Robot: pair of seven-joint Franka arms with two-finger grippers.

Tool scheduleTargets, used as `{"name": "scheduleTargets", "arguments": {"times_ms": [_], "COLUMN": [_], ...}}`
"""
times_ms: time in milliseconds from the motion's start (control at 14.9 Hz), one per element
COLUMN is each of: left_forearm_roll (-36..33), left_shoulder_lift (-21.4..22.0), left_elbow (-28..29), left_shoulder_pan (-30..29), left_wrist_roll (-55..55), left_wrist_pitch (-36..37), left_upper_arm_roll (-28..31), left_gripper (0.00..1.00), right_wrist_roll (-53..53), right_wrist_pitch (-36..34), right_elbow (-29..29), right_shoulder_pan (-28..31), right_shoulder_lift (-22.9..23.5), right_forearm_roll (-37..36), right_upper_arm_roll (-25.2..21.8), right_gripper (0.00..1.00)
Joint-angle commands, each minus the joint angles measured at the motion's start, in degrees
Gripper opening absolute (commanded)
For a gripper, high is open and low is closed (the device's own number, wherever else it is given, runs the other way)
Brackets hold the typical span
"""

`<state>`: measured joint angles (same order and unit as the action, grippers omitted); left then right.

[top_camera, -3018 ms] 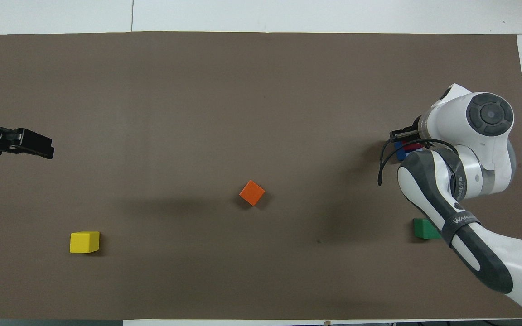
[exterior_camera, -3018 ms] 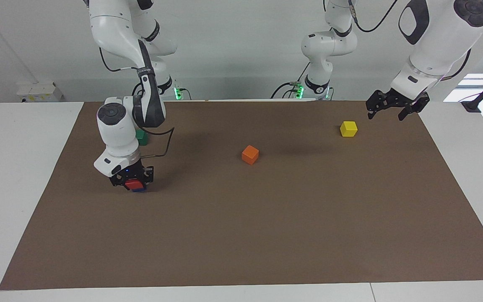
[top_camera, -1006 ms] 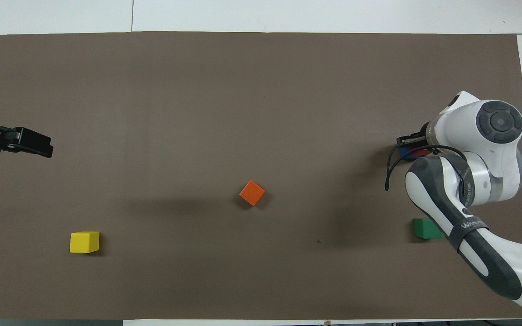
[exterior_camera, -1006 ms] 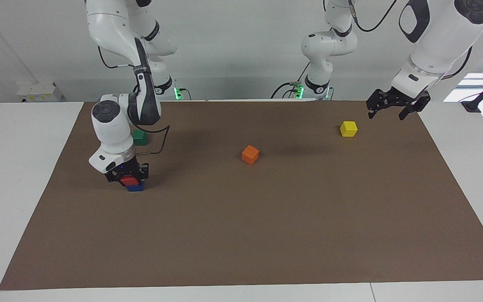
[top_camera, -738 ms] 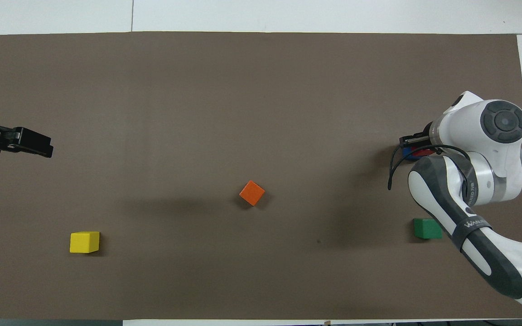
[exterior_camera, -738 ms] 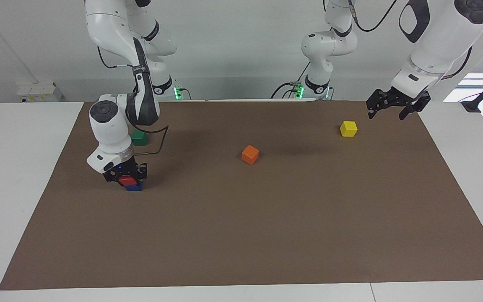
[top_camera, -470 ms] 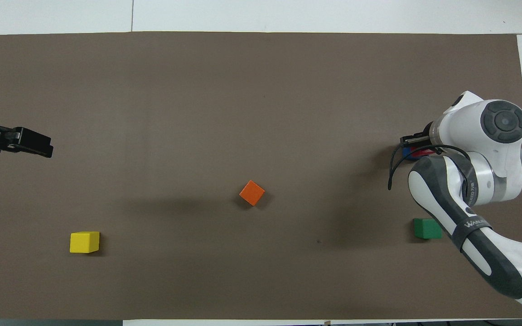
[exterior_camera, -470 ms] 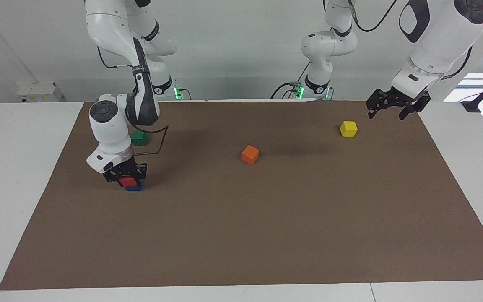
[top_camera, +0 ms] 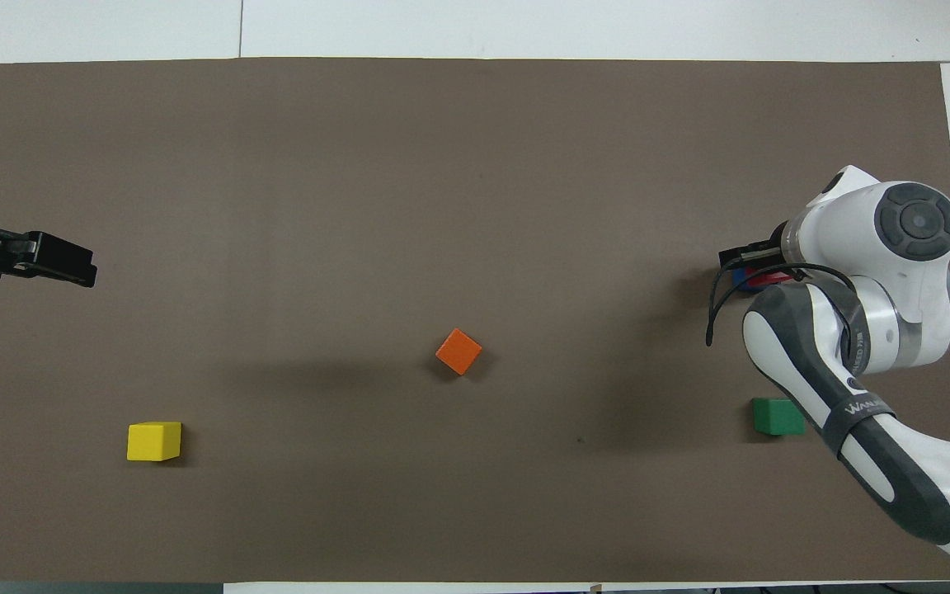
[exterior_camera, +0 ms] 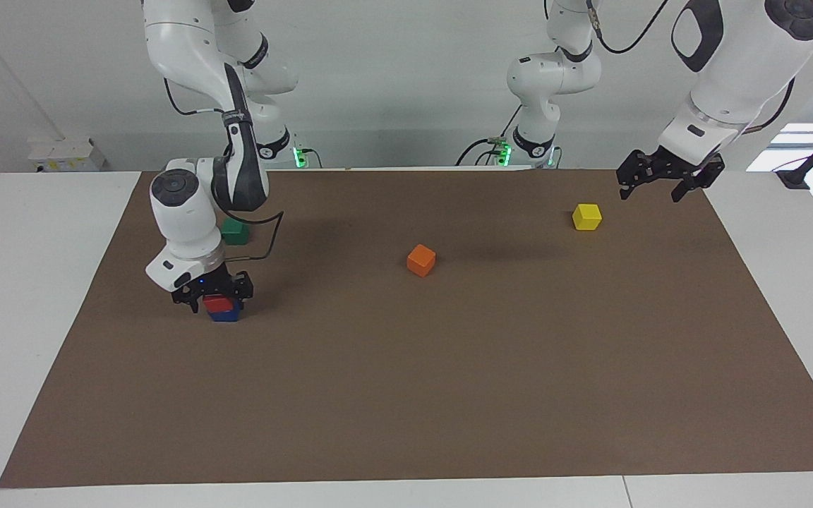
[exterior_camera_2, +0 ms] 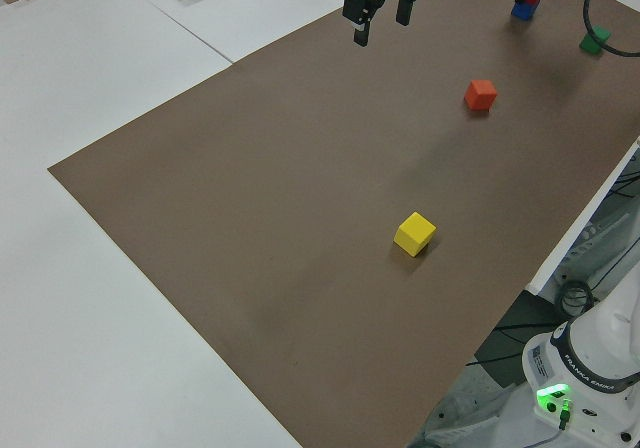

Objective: Transfer red block to right arm and stack on blue block
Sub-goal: 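Lower the red cube onto the blue cube with the right gripper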

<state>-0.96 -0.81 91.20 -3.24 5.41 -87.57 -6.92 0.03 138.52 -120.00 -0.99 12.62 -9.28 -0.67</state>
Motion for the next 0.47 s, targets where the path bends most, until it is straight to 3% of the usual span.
{"name": "scheduleTargets", "arguments": {"times_ms": [0, 201, 402], "left_forearm_roll": [-0.62, -0.62, -0.62], "left_shoulder_lift": [-0.15, -0.33, -0.42], "left_elbow": [-1.11, -1.46, -1.55], "left_shoulder_pan": [1.13, 1.13, 1.22], "left_wrist_roll": [0.12, 0.12, 0.12], "left_wrist_pitch": [1.35, 1.26, 1.08], "left_upper_arm_roll": [0.94, 0.94, 0.42], "left_gripper": [1.00, 1.00, 1.00], "right_wrist_roll": [-0.38, -0.30, -0.21], "right_wrist_pitch": [1.05, -1.83, -9.64], "right_elbow": [1.60, 5.03, 10.99], "right_shoulder_pan": [1.08, 0.29, 0.03], "right_shoulder_lift": [0.47, 0.48, -0.57], "right_forearm_roll": [2.14, 5.67, 11.90], "right_upper_arm_roll": [0.67, 0.76, 0.94], "right_gripper": [1.00, 1.00, 1.00]}}
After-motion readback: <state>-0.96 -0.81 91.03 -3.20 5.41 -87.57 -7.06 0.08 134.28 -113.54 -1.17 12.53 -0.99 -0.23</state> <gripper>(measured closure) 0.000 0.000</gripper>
